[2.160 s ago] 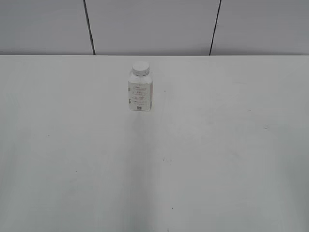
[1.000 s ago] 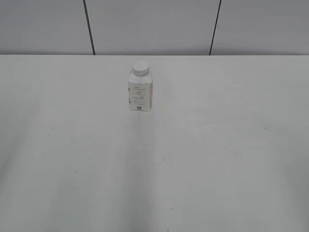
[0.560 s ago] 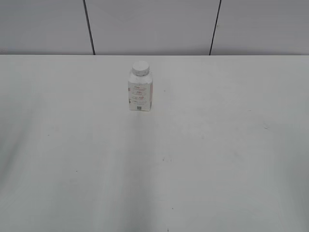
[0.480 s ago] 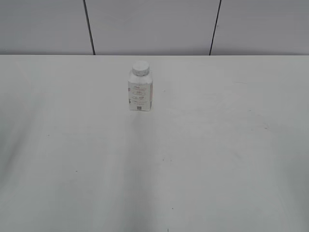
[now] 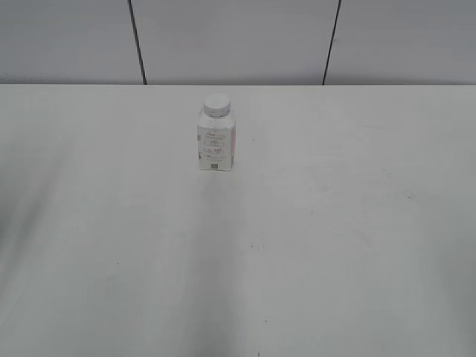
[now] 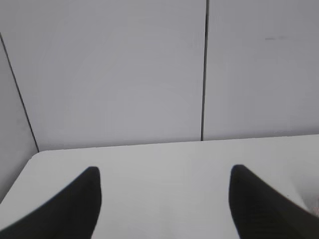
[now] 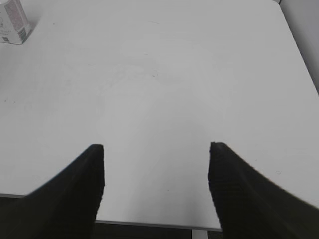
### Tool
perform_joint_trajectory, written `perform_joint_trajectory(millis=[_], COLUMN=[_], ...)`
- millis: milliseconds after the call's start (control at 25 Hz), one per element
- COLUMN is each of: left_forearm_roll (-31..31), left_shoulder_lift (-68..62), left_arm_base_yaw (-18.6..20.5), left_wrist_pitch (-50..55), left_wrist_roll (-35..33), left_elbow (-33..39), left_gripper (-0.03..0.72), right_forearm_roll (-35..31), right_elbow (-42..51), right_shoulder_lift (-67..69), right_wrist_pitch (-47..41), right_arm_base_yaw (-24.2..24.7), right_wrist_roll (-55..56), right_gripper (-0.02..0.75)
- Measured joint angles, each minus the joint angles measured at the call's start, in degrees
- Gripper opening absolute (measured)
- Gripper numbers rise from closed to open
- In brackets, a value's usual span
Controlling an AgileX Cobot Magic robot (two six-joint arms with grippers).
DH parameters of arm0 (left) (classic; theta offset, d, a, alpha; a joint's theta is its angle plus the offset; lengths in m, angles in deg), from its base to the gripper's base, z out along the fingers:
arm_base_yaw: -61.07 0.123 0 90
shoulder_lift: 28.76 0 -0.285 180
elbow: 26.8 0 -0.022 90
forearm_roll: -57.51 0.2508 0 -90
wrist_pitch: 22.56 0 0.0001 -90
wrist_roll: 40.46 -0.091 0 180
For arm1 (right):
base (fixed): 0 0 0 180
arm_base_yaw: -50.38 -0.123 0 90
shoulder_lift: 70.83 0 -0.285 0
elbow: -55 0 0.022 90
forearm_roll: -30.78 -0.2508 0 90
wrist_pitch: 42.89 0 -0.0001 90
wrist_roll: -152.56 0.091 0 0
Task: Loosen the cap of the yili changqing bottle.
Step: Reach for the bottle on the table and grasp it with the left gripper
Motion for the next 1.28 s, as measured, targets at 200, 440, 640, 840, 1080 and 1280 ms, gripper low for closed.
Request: perform_joint_trajectory(millis=[200, 440, 640, 840, 1080, 1280], left_forearm_roll=[-1.6, -1.7, -1.7, -1.6, -1.3, -0.3], left_shoulder_lift=[-4.1, -10.2, -15.6, -19.9, -23.2, -25.9], left_arm_base_yaw=[0.0, 0.0, 0.0, 0.0, 0.0, 0.0], left_wrist_pitch=[-4.5, -10.1, -14.4, -15.2, -15.9, -19.8], left_wrist_roll=[0.0, 0.0, 0.0, 0.0, 0.0, 0.0], left_elbow=[0.0, 0.0, 0.0, 0.0, 0.0, 0.0], left_gripper=[0.489, 0.489, 0.489, 0.489, 0.475, 0.46], right_forearm_roll=[0.0, 0.0, 0.0, 0.0, 0.0, 0.0], right_elbow=[0.0, 0.0, 0.0, 0.0, 0.0, 0.0], right_shoulder_lift=[0.0, 0.0, 0.0, 0.0, 0.0, 0.0], right_wrist_pitch=[0.0, 0.0, 0.0, 0.0, 0.0, 0.0], right_arm_base_yaw=[0.0, 0.0, 0.0, 0.0, 0.0, 0.0], right_wrist_roll=[0.0, 0.0, 0.0, 0.0, 0.0, 0.0], right_gripper=[0.519, 0.519, 0.519, 0.519, 0.519, 0.519])
